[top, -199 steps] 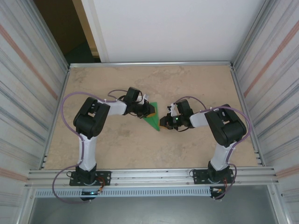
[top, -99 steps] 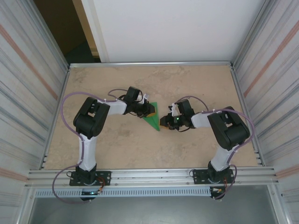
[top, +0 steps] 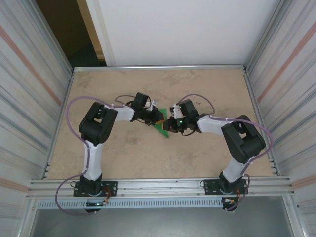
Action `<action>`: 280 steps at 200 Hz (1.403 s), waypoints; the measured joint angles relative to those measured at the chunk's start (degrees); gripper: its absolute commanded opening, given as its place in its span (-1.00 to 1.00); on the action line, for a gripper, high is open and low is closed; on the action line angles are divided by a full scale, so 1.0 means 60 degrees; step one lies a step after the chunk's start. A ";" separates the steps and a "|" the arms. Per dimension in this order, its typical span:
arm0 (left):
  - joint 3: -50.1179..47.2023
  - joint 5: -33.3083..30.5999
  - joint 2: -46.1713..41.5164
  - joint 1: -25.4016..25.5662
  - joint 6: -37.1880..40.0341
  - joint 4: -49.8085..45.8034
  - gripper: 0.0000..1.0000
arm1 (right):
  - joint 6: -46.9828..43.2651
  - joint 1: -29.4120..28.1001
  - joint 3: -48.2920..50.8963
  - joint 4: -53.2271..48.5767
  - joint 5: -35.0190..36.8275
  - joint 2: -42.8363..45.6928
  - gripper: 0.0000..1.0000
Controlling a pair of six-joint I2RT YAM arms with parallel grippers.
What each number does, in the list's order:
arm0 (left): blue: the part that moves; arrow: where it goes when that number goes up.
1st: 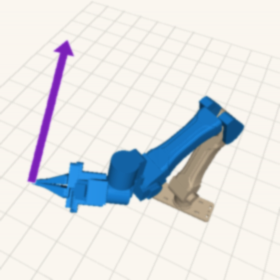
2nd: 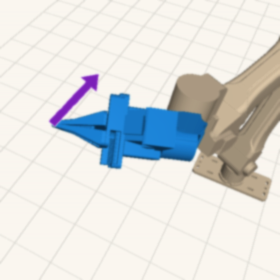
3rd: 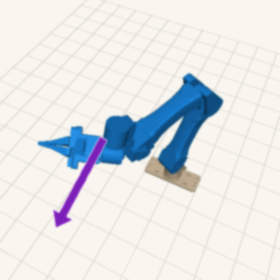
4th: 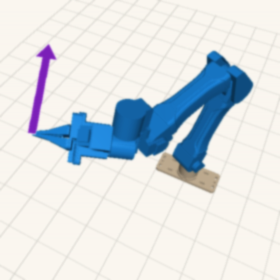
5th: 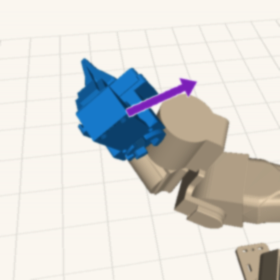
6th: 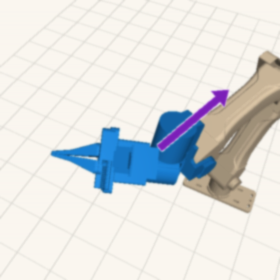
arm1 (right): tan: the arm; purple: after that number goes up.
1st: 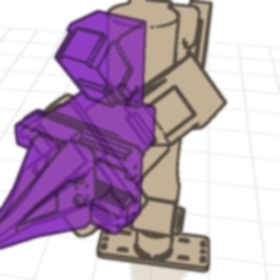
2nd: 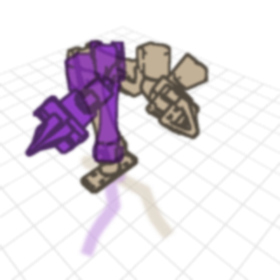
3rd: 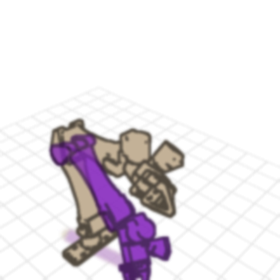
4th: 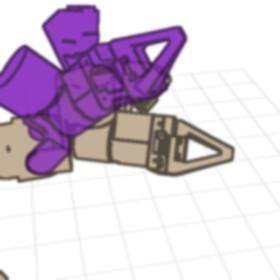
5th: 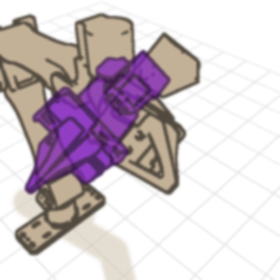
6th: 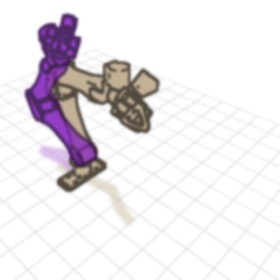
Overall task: Fold a paper plane with a square sheet of paper (pick it up from the middle)
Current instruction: Fourth fold the wing at the center of the table.
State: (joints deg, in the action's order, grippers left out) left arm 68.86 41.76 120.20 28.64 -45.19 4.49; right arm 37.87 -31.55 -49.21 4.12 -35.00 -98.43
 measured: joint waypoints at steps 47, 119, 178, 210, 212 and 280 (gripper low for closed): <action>0.0007 0.0000 0.0004 0.0007 0.0000 0.0000 -0.65 | -0.0080 -0.0069 -0.0087 -0.0284 0.0138 -0.0528 -0.79; 0.0025 0.0036 0.0004 0.0007 -0.0004 0.0000 -0.61 | -0.0109 -0.0051 -0.0087 -0.0339 0.0153 -0.0758 -0.79; 0.0036 0.0069 0.0004 0.0007 -0.0004 -0.0004 -0.59 | -0.0109 -0.0033 -0.0066 -0.0266 0.0120 -0.0922 -0.79; 0.0066 0.0069 0.0004 0.0007 0.0000 -0.0004 -0.59 | -0.0106 0.0011 -0.0055 -0.0251 0.0120 -0.0951 -0.79; 0.0066 0.0069 0.0004 0.0007 0.0000 -0.0004 -0.59 | -0.0106 0.0011 -0.0047 -0.0240 0.0120 -0.0951 -0.79; 0.0106 0.0066 0.0004 0.0007 0.0011 -0.0080 -0.59 | -0.0073 0.0029 0.0102 0.0135 -0.0033 -0.1111 -0.77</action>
State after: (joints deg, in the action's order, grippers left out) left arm 69.49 42.15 120.22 28.69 -45.12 4.01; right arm 37.43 -31.38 -48.60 4.93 -35.20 -105.10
